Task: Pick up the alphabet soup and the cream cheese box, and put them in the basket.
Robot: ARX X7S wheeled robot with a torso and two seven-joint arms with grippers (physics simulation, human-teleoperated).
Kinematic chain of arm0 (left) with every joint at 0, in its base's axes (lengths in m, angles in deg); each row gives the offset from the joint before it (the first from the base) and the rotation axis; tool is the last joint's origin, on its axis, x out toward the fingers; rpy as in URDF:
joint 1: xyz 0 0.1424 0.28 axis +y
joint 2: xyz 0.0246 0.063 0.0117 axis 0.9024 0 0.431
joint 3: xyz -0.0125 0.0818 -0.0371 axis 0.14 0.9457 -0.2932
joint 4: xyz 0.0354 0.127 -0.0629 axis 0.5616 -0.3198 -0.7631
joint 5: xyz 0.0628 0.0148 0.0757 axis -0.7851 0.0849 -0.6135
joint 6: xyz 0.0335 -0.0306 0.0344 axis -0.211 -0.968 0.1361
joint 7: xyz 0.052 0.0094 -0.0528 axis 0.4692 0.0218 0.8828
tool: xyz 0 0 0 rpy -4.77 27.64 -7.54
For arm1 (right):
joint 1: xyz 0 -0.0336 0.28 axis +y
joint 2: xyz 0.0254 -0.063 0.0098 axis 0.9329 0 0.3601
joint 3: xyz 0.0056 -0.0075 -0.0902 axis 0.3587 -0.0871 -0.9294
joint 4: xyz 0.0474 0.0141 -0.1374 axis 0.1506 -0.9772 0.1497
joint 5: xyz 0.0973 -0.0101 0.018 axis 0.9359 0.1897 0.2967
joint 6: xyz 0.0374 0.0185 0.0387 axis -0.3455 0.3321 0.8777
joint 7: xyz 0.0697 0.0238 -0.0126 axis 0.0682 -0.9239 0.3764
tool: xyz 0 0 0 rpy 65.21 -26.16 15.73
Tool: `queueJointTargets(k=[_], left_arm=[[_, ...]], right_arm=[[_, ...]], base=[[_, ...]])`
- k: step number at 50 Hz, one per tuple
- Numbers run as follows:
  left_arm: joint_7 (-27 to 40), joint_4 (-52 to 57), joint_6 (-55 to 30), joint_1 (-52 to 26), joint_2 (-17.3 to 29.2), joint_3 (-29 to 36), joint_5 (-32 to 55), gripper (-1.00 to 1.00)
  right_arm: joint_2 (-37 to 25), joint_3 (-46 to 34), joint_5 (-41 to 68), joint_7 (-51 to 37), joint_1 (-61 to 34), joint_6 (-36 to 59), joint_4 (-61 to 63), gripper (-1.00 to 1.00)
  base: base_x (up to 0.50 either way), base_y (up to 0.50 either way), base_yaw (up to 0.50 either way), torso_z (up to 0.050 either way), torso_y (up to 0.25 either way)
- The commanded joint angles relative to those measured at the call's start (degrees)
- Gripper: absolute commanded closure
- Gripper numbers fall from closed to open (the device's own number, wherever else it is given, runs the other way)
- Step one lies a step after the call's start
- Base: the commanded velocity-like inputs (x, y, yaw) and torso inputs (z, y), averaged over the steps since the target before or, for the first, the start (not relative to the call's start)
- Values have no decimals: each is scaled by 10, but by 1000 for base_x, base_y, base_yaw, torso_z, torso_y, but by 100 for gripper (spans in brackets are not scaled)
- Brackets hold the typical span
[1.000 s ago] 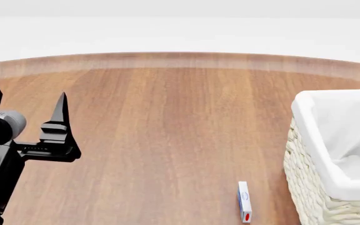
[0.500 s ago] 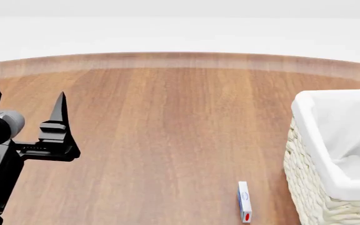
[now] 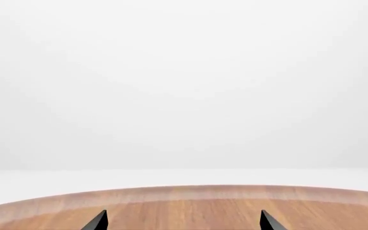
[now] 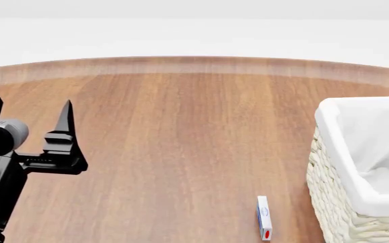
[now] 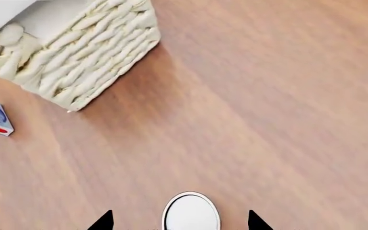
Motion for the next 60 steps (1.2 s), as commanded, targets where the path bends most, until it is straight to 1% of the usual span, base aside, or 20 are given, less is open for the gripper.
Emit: queueJointTargets(k=[1,12,16,24,46,60], left_arm=[[1,-4,4,1,1,4,1,-100],[1,-8,10,5,3,6,3,-100],[2,-8,11,5,4,6,4,-100],[2,-15,17,7,5,7,3,-100],[6,-17,20,6,9,10,8,-100],[5,-24,30,11,12,12,8,-100]], right_arm=[[13,-23,-44,34,-19,17,-23,-100],[39,-41,-143,110,-54,46,-52,-100],[42,-46,-164,129,-60,48,-58,-100],[56,-48,-241,196,-65,48,-72,-100],[67,-59,-312,267,-41,30,-90,-100],[71,-91,-346,301,-41,19,-108,-100]], base=[[0,0,0,0,0],[0,0,0,0,0],[0,0,0,0,0],[0,0,0,0,0],[0,0,0,0,0],[0,0,0,0,0]])
